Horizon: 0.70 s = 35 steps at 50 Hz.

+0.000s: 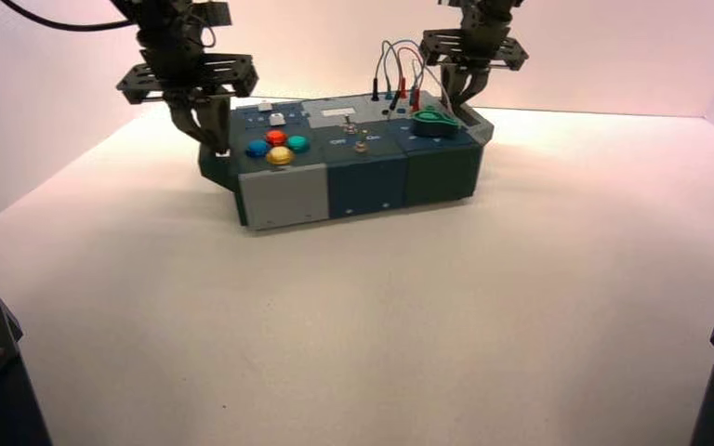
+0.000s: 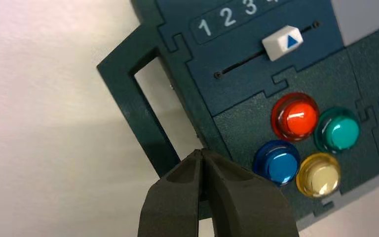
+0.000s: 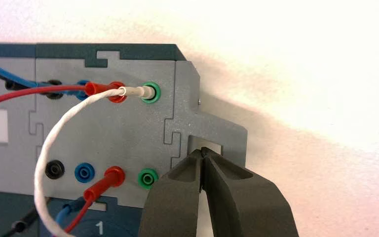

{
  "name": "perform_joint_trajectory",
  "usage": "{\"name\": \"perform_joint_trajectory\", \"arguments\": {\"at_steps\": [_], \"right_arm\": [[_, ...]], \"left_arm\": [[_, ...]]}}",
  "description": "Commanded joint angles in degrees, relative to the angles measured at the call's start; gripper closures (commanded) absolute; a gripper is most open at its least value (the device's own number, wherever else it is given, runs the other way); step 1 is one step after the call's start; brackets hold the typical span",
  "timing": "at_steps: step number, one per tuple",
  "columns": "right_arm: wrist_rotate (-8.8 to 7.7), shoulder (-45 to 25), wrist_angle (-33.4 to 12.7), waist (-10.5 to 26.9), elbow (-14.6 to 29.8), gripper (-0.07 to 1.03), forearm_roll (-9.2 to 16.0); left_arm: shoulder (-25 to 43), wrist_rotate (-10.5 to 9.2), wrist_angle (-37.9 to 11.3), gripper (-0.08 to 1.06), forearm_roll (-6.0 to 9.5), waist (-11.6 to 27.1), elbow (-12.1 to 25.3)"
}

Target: Rotate the box counterclockwise.

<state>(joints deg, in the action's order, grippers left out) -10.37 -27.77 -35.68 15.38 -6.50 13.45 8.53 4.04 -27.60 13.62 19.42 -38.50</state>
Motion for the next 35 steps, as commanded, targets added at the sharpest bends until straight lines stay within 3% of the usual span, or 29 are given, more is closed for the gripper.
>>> {"name": "perform_joint_trajectory", "arguments": {"at_steps": [1, 8, 18, 26, 35], "right_arm": [[0.00, 0.70, -0.44, 4.39, 1.41, 0.98, 1.14], [-0.09, 0.18, -0.53, 4.57, 2.64, 0.98, 1.14], [-0.09, -1.67, -1.14, 5.19, 5.27, 0.98, 1.23], [0.00, -2.46, -1.41, 5.89, 6.68, 0.98, 1.32], [0.26, -1.67, -0.88, 5.62, 6.15, 0.98, -0.88]], "left_arm": [[-3.60, -0.88, 0.79, 1.00, 1.14, 9.32, 1.49], [-4.31, -1.58, 0.79, 1.01, 1.58, 11.16, 1.23], [-4.48, -1.67, 0.44, 1.01, 3.78, 12.83, 1.32], [-5.01, -1.76, 0.35, 1.01, 4.13, 13.80, 1.32], [-6.15, -2.29, 1.14, 1.01, 4.75, 13.80, 0.62]]}}
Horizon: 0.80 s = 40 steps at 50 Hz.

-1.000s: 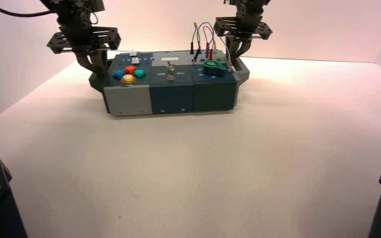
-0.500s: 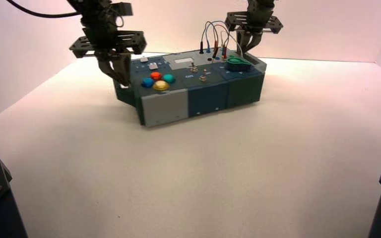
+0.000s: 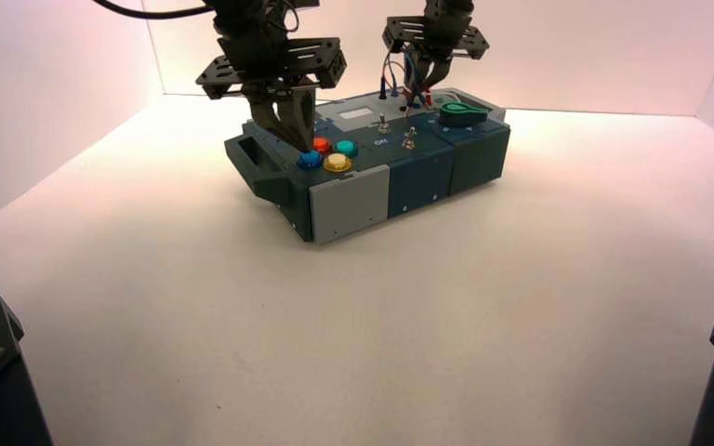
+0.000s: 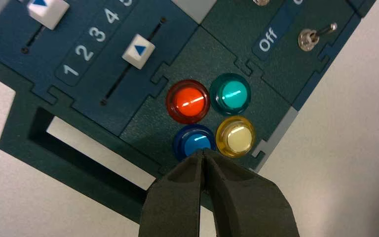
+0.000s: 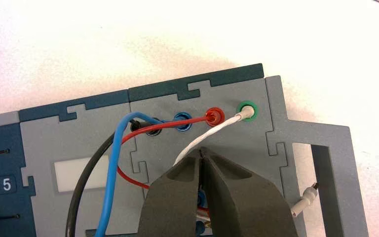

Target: Rotate the box counterclockwise.

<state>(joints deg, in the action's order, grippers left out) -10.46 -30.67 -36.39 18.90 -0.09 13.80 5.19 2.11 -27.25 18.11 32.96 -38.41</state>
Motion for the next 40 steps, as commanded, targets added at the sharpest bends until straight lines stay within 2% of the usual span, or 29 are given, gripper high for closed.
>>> {"name": "perform_joint_trajectory", "arguments": {"at_steps": [1, 11, 22, 40], "right_arm": [[0.44, 1.32, -0.09, 2.11, -0.35, 0.98, -1.41], [1.58, 3.43, 0.70, 0.62, -1.93, 0.98, -2.11], [1.58, 6.50, 0.97, -0.18, -3.78, 0.98, -2.81], [1.58, 9.93, 1.23, -0.18, -4.39, 0.98, -3.25]], "left_arm": [[-2.99, -0.35, 0.88, 1.00, 0.26, 0.18, 0.44], [-3.78, -0.18, 1.41, 1.00, -0.09, 0.00, -0.18], [-3.60, -0.18, 1.49, 1.00, -0.18, 0.00, -0.35], [-3.52, -0.26, 1.41, 1.01, -0.09, 0.00, -0.62]]}}
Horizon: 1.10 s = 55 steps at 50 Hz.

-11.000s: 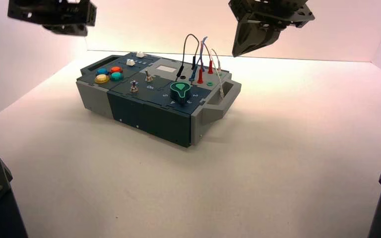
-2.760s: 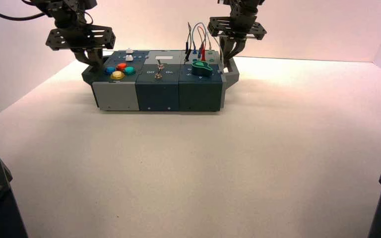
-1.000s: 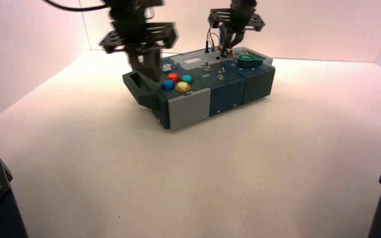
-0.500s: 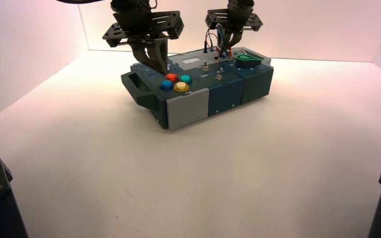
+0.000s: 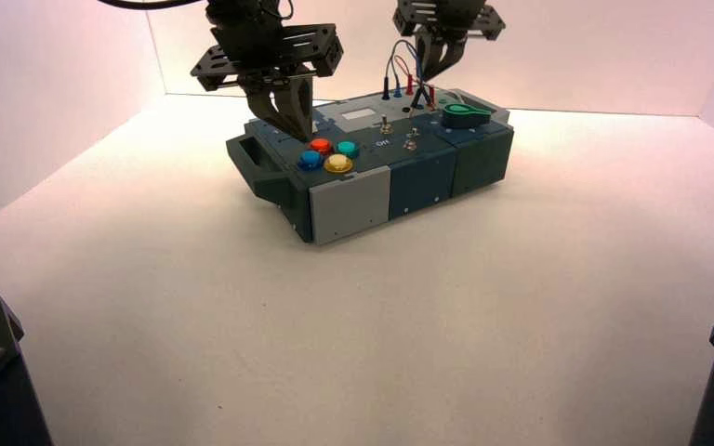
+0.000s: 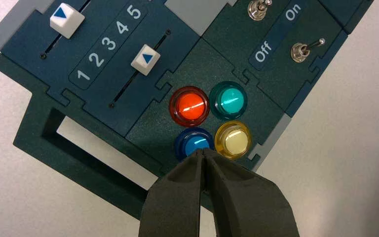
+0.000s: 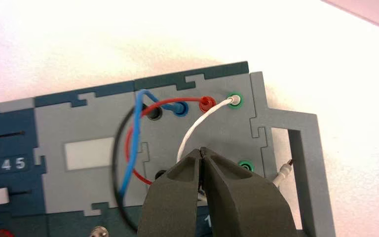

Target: Rotate the box counterclockwise.

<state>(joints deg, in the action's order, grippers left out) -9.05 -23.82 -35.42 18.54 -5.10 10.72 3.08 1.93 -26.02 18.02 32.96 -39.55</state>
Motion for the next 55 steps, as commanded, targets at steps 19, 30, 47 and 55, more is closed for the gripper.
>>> {"name": "perform_joint_trajectory", "arguments": {"at_steps": [19, 30, 47, 55], "right_arm": [[0.26, 3.08, 0.26, -3.16, 0.35, 0.98, -0.79], [0.26, 3.16, 0.62, -4.48, -0.62, 0.98, -1.05], [0.26, 1.93, 1.14, -5.63, -1.49, 0.98, -2.11], [0.26, 1.85, 1.32, -6.86, -2.20, 0.98, -2.11]], "left_arm": [[-1.41, 0.00, 0.35, 1.00, -0.09, -0.09, 0.35], [-1.41, 0.18, 0.53, 1.01, -0.09, -0.18, 0.62], [-1.41, 0.35, 0.53, 1.00, -0.26, -0.44, 0.26], [-1.41, 0.35, 0.53, 1.01, -0.35, -1.14, -0.44]]}}
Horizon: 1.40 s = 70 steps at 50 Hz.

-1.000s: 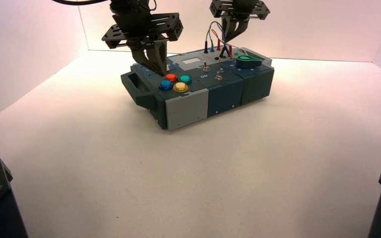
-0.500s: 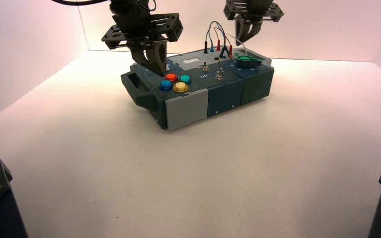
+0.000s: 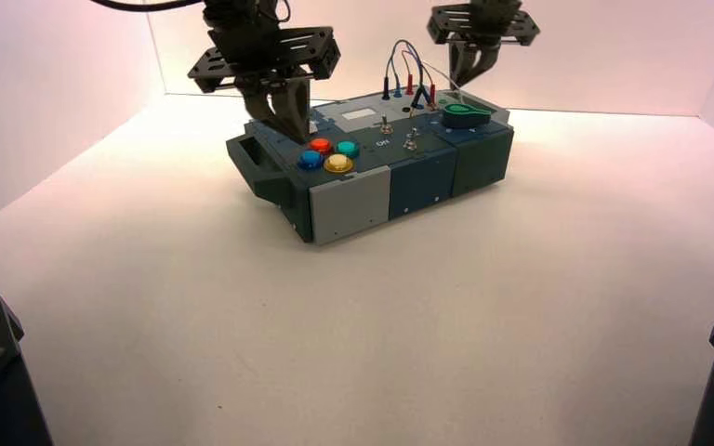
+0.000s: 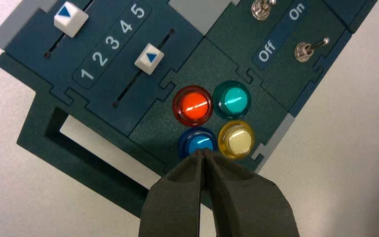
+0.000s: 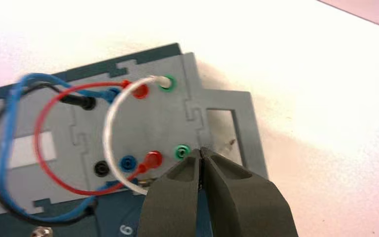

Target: Rotate the box counterclockwise.

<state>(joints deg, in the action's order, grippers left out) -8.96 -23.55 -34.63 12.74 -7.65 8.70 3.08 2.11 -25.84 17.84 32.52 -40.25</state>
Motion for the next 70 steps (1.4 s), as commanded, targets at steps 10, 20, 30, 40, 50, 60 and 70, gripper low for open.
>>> {"name": "perform_joint_trajectory", "arguments": {"at_steps": [10, 20, 30, 40, 50, 60, 70], "right_arm": [[0.18, 0.88, 0.97, -1.23, -0.35, 0.98, -0.88], [0.09, -0.35, 1.05, -1.23, -0.35, 0.98, -0.88], [0.09, -1.14, 1.05, -1.23, 0.09, 0.98, -0.79], [0.18, -1.85, 1.05, -1.23, 0.44, 0.98, -0.79], [0.09, -1.85, 1.05, -1.23, 0.70, 0.98, -0.88], [0.18, -2.11, 0.97, -1.23, 0.88, 0.98, -0.88], [0.18, -3.69, 0.70, -1.05, 2.72, 0.98, -0.79]], "left_arm": [[-1.76, 0.18, 0.18, 1.00, -0.44, -3.52, -1.32], [-1.85, 0.53, 0.09, 1.01, -0.44, -4.66, -2.11], [-1.41, 0.70, 0.09, 1.01, -0.44, -4.66, -1.67], [-0.62, 0.70, -0.18, 1.01, -0.62, -4.66, -1.76], [-0.70, 0.70, -1.23, 1.01, -0.97, -5.36, -2.55], [-0.62, 0.70, -2.64, 1.01, -0.97, -6.77, -3.60], [1.23, 0.70, -2.81, 1.01, -1.05, -6.94, -3.34]]}}
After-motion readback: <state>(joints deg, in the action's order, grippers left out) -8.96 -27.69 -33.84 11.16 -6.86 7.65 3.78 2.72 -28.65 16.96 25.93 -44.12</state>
